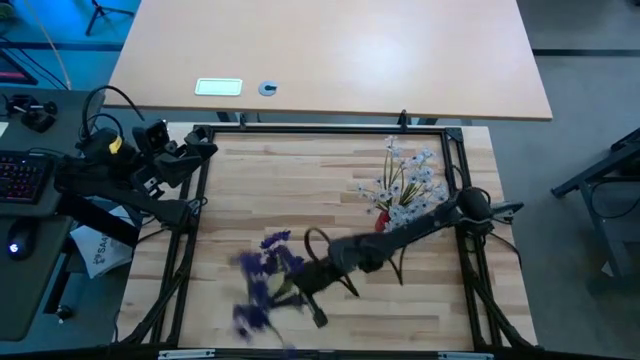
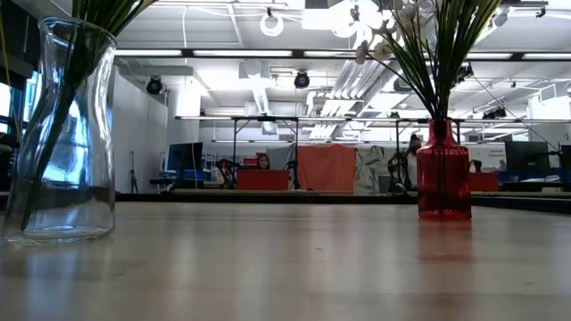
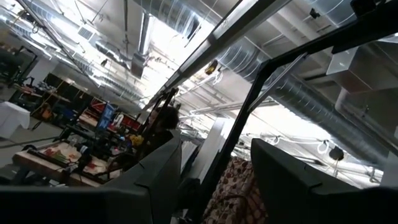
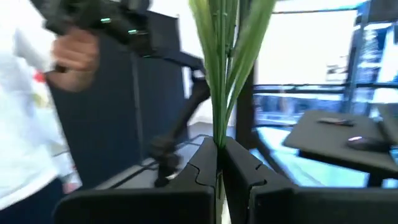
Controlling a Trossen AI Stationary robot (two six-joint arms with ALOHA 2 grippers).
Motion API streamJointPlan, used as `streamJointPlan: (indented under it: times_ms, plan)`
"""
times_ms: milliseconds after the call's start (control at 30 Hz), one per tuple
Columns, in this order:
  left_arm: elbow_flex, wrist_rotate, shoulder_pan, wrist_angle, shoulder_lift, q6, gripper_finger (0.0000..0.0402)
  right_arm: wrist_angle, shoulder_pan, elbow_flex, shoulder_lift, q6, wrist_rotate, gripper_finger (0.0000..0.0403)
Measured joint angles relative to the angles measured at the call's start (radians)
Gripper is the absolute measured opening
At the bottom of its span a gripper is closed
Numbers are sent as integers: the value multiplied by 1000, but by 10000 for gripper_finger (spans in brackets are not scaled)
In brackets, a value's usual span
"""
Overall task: Sort flowers into vase by color
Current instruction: Put the violet flowers into the transparent vase
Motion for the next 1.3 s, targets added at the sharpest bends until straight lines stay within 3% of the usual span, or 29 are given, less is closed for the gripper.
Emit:
streamJointPlan:
  times_ms: [333,567,767,933,1300]
  plan:
    - [0,-1,0,-3,0,0,181,-123,-35,35,18,-38,153,0]
    - [-1,-2,0,-24,0,1,181,-49,-12,35,81,-39,353,0]
    - [-1,-3,0,-25,0,1,181,-104,-9,35,89,-91,535,0]
    - [-1,-3,0,-25,0,1,181,-136,-15,35,89,-60,473,0]
    - [-1,-12,0,-25,0,1,181,-195,-25,34,91,-72,521,0]
